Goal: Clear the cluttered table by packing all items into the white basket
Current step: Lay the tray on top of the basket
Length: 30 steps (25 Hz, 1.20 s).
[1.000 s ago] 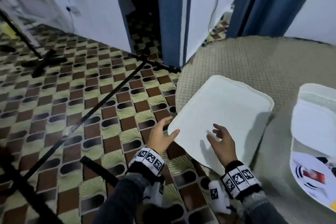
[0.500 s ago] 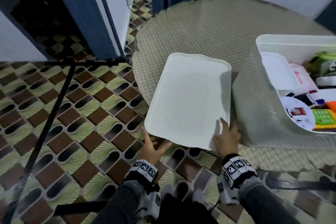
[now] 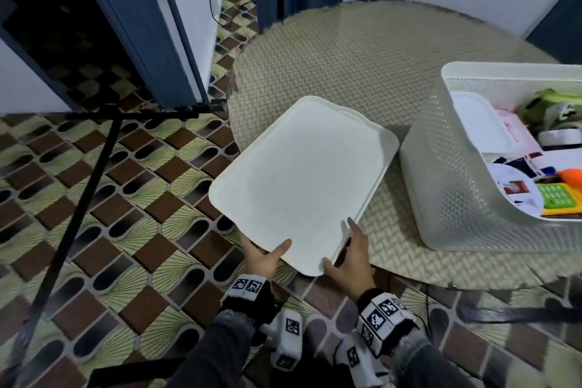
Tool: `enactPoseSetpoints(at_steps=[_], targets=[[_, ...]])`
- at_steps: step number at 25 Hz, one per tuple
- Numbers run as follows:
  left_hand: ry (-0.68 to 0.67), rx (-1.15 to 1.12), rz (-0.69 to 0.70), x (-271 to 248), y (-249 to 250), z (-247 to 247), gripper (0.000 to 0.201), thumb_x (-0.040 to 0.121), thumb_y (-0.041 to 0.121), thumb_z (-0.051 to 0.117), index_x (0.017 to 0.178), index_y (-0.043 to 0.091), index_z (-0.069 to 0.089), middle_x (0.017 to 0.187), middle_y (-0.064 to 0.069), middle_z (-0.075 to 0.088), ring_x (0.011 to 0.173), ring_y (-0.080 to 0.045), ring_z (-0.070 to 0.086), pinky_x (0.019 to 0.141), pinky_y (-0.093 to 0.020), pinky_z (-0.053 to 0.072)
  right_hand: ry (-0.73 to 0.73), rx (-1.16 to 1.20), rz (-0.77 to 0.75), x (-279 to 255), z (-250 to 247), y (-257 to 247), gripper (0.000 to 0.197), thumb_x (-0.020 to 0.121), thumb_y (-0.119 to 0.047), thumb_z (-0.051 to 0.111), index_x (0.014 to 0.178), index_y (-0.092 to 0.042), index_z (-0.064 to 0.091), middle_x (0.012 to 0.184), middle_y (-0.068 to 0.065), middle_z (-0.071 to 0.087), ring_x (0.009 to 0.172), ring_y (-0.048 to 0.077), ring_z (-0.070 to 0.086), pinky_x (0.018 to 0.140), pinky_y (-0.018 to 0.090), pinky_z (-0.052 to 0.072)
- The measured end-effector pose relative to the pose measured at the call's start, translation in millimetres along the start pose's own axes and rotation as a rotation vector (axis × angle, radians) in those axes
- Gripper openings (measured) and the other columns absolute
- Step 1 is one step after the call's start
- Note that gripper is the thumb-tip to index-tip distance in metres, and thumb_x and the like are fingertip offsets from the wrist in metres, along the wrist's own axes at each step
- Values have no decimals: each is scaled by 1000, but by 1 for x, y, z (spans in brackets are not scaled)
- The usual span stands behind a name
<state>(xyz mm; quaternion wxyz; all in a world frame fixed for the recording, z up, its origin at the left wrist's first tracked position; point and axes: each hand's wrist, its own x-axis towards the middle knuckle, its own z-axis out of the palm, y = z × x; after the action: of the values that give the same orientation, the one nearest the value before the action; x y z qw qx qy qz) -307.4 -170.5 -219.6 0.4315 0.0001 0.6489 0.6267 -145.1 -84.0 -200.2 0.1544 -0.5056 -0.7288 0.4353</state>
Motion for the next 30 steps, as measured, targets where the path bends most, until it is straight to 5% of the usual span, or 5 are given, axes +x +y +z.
enactPoseSetpoints(at_steps=[7,17,22,27,30], targets=[[-5,-70,90,-10,53,-43,91,75,-17,66,144,28,27,128,-3,57,117,-27,54,98,-46,44,109,164,37,33,-29,-24,108,72,-11,80,151,-17,6,145,16,19,134,26,30,111,37,31],[-91,30,322,-78,102,-122,68,75,-7,63,134,25,49,125,-3,64,115,-25,60,81,-37,57,328,233,-217,86,-140,-87,100,74,-23,81,149,-7,18,151,16,26,139,25,28,115,36,25],[-52,69,482,-111,117,-118,62,75,-6,64,126,29,56,123,-3,65,112,-25,62,87,-44,54,267,305,-310,55,-197,-105,45,75,-28,79,109,-20,50,94,-3,61,90,17,61,74,27,54],[-25,33,562,-144,129,-82,66,73,4,69,133,24,49,128,-6,62,117,-32,58,98,-59,41,258,459,-363,14,-259,-87,51,73,-21,81,113,-19,48,100,0,63,88,16,64,69,33,56],[-41,52,611,-163,134,-39,70,73,5,71,136,23,45,127,-4,62,115,-28,59,97,-55,44,363,507,-392,-4,-300,-72,46,77,-13,77,113,-18,48,93,-8,61,79,3,60,58,16,50]])
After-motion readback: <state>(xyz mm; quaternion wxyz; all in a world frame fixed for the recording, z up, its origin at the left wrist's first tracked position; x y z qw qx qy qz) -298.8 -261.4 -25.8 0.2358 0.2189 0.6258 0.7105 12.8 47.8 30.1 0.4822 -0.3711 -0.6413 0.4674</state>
